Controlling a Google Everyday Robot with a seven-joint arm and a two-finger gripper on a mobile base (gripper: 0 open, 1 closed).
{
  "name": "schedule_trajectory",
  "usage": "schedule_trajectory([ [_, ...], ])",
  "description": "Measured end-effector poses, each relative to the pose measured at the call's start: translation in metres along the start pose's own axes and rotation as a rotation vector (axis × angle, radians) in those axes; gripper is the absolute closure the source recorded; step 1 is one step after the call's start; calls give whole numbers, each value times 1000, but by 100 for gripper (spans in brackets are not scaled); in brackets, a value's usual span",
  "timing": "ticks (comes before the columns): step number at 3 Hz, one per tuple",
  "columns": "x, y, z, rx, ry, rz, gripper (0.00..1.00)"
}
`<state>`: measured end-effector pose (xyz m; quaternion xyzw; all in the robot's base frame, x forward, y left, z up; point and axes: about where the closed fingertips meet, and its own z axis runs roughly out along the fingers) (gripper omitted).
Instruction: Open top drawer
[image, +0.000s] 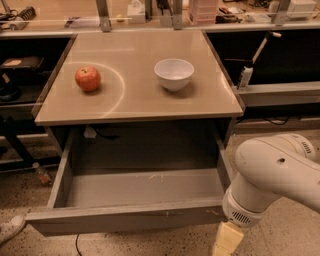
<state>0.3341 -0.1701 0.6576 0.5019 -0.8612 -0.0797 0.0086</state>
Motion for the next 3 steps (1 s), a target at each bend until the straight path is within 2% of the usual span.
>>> schedule_trajectory([
  [2, 22, 18, -2, -23, 22, 50, 0],
  [3, 22, 18, -2, -23, 22, 50, 0],
])
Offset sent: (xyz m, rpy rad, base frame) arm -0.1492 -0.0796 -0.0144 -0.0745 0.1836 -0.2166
